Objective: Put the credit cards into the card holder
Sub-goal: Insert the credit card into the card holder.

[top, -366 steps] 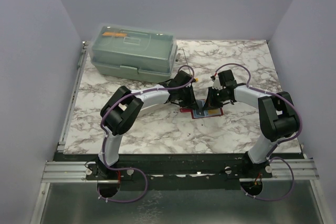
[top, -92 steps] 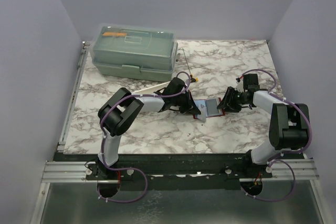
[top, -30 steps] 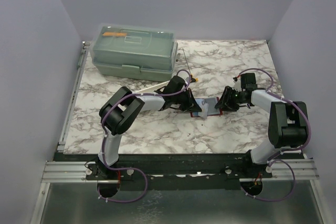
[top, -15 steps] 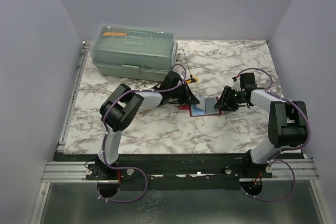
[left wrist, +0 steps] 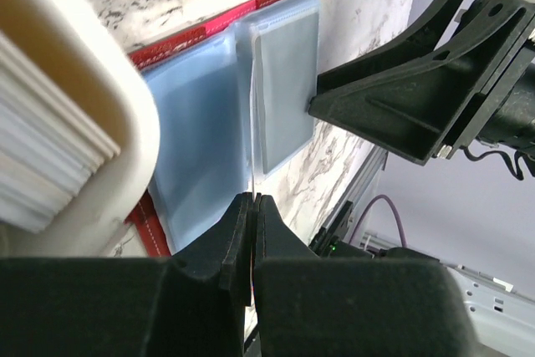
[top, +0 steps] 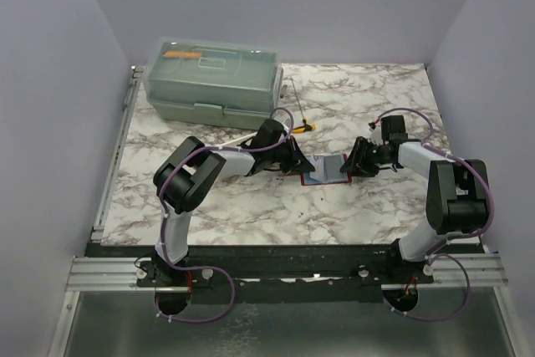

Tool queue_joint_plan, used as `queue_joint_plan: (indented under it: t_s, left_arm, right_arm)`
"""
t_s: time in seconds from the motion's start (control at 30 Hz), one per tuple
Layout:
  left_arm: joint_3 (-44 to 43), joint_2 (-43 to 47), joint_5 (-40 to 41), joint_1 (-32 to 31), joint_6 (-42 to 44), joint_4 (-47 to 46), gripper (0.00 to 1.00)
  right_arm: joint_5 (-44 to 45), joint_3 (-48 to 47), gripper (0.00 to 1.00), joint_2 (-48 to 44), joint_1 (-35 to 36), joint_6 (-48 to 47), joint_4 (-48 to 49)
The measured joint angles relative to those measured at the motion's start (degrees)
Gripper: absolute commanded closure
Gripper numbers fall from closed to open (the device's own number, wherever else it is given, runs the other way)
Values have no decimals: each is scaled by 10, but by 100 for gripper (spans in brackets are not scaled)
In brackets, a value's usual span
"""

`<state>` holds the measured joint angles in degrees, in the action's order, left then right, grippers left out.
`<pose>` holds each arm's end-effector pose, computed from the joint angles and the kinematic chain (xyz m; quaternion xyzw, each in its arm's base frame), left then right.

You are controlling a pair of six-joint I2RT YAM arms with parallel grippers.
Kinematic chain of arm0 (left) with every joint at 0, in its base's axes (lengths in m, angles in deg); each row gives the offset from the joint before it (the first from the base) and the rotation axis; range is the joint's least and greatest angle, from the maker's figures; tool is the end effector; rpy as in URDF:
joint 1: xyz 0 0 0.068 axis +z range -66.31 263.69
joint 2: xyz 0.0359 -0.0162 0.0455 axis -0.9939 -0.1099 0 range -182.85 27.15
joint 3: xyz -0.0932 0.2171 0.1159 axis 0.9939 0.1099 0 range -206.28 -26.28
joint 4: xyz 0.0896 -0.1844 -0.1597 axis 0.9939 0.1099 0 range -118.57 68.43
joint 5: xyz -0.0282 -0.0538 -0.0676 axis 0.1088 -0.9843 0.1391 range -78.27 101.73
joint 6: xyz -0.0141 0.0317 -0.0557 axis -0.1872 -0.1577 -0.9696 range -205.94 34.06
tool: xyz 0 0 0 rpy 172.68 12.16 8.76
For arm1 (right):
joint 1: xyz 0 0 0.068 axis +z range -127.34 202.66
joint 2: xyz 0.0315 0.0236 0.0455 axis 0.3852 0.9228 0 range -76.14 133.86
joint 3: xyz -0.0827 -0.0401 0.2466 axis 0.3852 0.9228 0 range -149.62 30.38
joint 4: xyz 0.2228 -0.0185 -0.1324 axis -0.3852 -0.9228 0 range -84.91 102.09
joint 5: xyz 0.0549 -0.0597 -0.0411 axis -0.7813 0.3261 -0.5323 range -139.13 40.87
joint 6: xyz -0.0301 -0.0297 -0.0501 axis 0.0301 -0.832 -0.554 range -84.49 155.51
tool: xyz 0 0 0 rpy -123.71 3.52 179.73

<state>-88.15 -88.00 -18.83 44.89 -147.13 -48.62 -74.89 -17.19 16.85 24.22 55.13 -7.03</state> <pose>0.3113 -0.2840 0.1193 -0.0418 0.8569 -0.5003 0.1171 0.2978 0.0304 0.1273 0.1007 0.9468 0.2532 0.1713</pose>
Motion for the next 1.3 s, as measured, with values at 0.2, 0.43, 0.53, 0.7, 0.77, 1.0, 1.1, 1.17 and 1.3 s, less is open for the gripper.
queue_joint_plan:
  t_s: [0.2, 0.43, 0.53, 0.7, 0.77, 1.0, 1.1, 1.17, 1.3]
  left_arm:
    - [12, 13, -9, 0, 1, 14, 100]
    - [11, 13, -14, -5, 10, 21, 100]
    - [11, 13, -14, -10, 11, 22, 100]
    - [11, 13, -15, -11, 12, 22, 100]
    - [11, 13, -15, -11, 12, 22, 100]
    - [12, 14, -14, -11, 13, 22, 100]
    - [16, 24, -10, -12, 16, 28, 100]
    - [16, 33, -8, -14, 19, 33, 100]
    - [16, 49, -7, -19, 21, 34, 100]
  right_arm:
    - [0, 0, 52, 0, 0, 0, 0]
    - [0, 0, 52, 1, 4, 0, 1]
    - [0, 0, 52, 1, 4, 0, 1]
    - [0, 0, 52, 1, 5, 0, 2]
    - [0, 0, 52, 1, 6, 0, 2]
    - [0, 0, 52, 1, 7, 0, 2]
    - [0, 0, 52, 1, 7, 0, 2]
    - [0, -1, 52, 2, 7, 0, 2]
    - [0, -2, 52, 3, 8, 0, 2]
